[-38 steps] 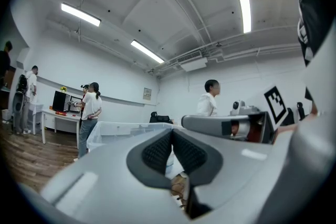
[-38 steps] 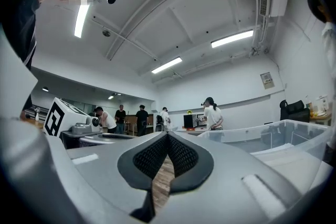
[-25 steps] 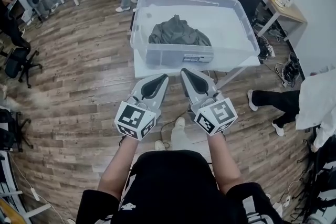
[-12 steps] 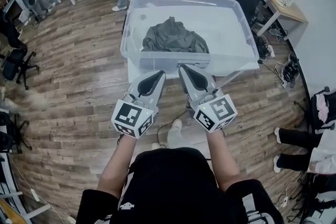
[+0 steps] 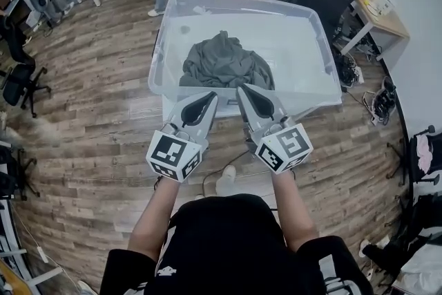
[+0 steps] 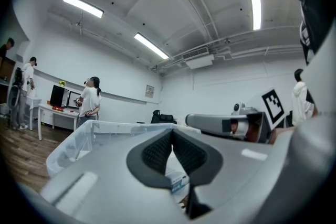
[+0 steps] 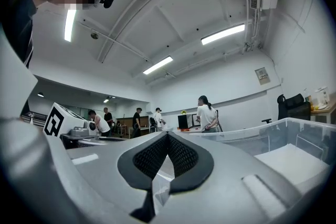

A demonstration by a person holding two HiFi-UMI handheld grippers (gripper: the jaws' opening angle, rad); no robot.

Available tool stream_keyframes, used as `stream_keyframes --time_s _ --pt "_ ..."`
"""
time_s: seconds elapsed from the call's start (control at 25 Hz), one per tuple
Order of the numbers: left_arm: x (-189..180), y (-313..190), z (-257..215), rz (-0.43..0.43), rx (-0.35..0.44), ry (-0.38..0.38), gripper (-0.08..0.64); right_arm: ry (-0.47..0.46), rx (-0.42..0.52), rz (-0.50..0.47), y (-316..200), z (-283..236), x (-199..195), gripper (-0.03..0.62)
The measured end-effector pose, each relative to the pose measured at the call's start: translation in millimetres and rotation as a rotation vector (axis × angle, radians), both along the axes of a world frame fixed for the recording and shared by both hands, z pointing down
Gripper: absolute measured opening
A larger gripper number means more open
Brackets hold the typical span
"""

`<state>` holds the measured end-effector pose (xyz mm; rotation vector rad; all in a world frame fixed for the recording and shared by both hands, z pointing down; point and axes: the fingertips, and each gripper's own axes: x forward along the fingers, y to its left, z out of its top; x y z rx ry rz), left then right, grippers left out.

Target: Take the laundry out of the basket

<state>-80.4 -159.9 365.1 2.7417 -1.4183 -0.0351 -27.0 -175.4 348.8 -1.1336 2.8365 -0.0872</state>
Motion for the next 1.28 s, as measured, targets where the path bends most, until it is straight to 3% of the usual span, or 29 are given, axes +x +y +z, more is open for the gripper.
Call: stream_keyframes --time_s 0.72,1.0,1.28 --pt "8 -63 -19 -0.092 0.037 -0.015 0.009 -0.008 0.042 -0.099 -70 -17 13 -0.003" --pt "25 -82 -16 -0.110 0.049 -0.032 0.009 -0.014 0.044 -0.110 -92 -14 35 -0.003" --pt "19 -99 -21 -0.151 0.051 -0.057 0.009 -0.030 0.031 -0.098 -112 -13 51 -0.003"
